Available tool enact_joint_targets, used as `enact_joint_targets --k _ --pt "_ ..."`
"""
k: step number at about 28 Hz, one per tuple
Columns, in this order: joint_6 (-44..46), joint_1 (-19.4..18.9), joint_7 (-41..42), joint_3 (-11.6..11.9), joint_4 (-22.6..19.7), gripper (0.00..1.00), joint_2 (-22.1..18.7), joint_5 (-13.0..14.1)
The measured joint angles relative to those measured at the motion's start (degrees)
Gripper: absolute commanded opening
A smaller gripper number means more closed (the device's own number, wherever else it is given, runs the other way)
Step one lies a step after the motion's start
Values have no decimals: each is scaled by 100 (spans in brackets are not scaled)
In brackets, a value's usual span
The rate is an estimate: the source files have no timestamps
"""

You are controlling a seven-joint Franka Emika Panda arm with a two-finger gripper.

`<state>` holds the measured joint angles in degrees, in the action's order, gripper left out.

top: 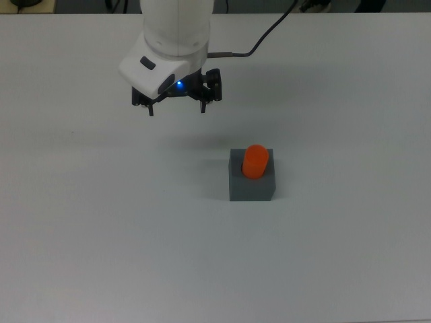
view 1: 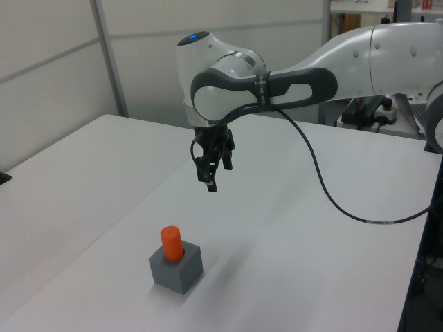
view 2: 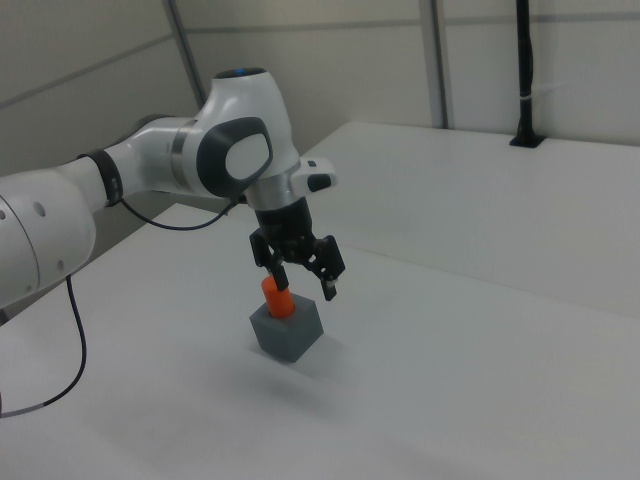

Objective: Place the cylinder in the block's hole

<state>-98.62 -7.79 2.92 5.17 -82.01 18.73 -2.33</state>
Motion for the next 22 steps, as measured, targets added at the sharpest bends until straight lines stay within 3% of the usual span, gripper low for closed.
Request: enact_joint_targets --k 22 --pt "0 149 110 -2 -5 100 83 2"
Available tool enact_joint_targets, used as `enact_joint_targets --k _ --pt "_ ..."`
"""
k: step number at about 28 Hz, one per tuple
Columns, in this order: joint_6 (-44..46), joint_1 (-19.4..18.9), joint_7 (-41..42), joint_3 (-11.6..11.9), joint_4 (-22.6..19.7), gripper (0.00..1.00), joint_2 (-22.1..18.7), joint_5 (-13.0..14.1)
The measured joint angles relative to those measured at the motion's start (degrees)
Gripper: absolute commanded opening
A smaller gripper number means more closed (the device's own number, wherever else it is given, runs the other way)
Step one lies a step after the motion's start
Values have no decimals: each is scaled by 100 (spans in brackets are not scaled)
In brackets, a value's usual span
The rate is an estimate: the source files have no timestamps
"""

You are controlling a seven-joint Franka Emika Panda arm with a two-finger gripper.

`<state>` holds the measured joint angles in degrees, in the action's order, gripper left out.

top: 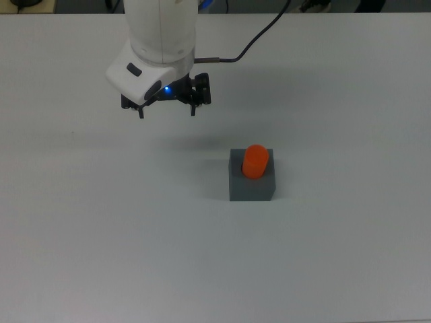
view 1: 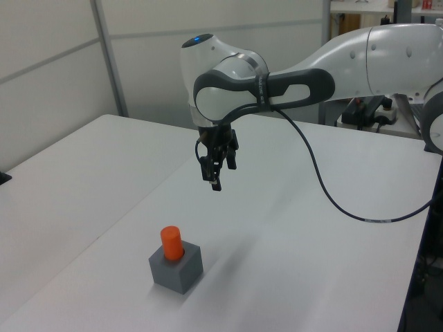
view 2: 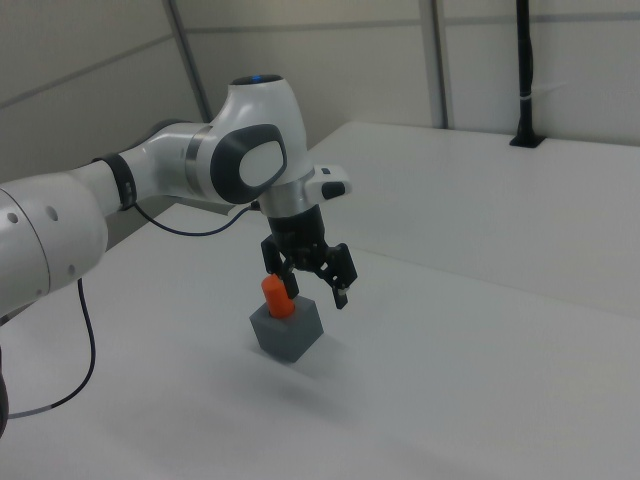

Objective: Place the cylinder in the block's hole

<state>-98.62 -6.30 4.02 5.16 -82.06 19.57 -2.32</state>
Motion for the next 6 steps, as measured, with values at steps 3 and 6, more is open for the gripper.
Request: enact_joint_targets --k 3,6 --pt "0 0 0 0 0 100 20 0" --pt "-4 0 0 0 0 100 55 0"
